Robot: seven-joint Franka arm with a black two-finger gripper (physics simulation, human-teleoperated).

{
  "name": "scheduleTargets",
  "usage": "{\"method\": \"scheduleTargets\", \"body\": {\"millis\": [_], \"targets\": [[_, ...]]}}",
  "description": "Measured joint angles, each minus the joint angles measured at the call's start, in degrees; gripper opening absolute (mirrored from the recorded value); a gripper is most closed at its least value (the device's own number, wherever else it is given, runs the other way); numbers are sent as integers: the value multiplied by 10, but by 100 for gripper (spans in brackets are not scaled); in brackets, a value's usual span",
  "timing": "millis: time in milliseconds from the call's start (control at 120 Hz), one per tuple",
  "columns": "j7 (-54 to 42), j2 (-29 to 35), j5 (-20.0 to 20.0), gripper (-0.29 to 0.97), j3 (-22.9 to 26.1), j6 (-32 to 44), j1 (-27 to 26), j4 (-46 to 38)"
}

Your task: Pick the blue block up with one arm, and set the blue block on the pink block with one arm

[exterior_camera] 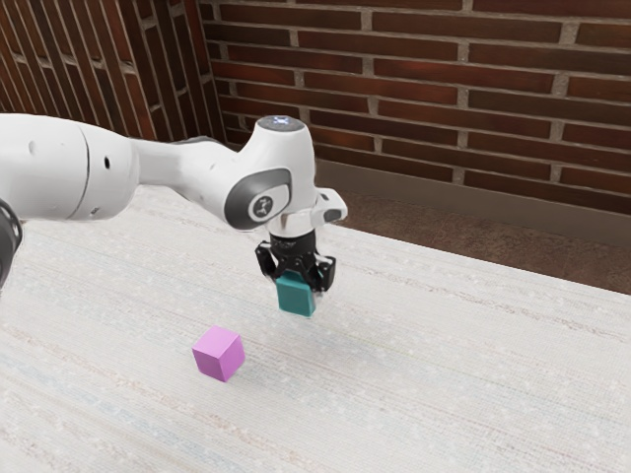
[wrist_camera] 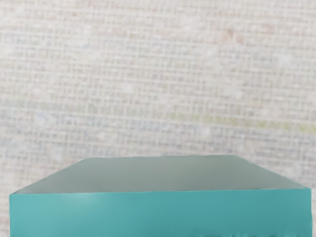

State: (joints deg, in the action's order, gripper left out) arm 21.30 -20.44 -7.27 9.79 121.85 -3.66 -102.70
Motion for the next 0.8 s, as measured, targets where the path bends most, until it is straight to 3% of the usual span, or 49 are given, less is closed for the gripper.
{"method": "scheduleTargets", "body": {"millis": [333,800], "targets": [[-28,173,20,35,-3,-3,36,-198],[-95,209,20,35,-22,5,42,-220]]}}
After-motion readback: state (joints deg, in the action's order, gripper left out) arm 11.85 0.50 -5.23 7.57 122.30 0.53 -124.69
